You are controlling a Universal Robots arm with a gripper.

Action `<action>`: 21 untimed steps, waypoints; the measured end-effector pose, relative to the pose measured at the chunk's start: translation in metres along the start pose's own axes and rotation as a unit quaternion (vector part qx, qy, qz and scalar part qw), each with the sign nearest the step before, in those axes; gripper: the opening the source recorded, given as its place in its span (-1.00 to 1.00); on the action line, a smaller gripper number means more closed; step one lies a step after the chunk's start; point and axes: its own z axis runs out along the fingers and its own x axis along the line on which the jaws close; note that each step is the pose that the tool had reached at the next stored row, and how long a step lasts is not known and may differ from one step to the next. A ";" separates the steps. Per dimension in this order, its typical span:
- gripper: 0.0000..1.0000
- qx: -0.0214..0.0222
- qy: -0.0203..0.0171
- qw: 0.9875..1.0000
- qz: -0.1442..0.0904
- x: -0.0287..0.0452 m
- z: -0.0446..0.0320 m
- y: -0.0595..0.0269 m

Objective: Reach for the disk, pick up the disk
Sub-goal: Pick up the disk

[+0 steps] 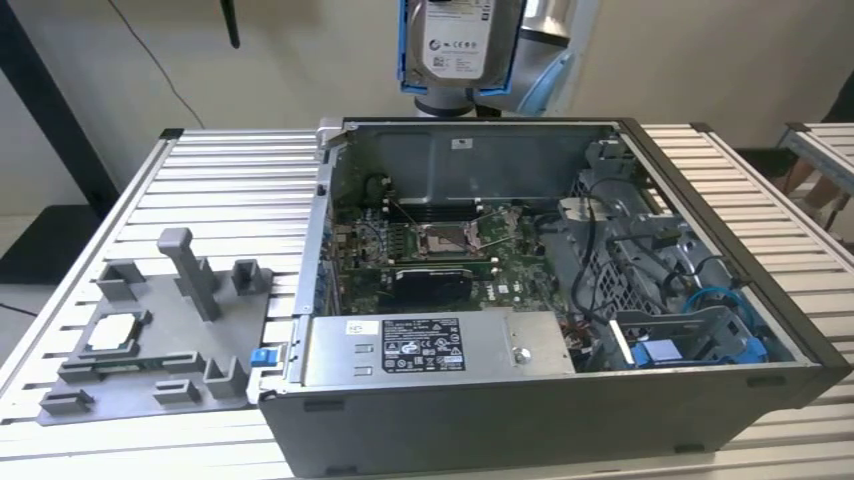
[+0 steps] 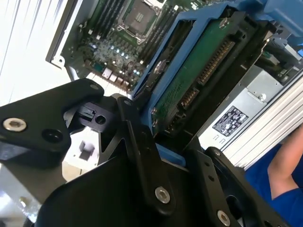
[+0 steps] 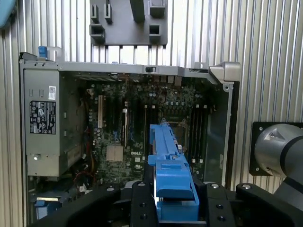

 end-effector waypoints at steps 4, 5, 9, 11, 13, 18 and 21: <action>-1.00 0.000 0.000 1.000 0.000 0.0001 0.0001 -0.0100; -1.00 0.000 0.000 1.000 0.000 0.0001 0.0001 -0.0120; -1.00 0.000 0.000 1.000 0.000 0.0002 0.0003 -0.0216; -1.00 0.000 0.000 1.000 0.000 0.0003 0.0004 -0.0268; -1.00 0.000 0.000 1.000 0.000 0.0004 0.0005 -0.0325; -1.00 0.000 0.000 1.000 0.000 0.0006 0.0008 -0.0507; -1.00 0.000 0.000 1.000 0.000 0.0008 0.0011 -0.0639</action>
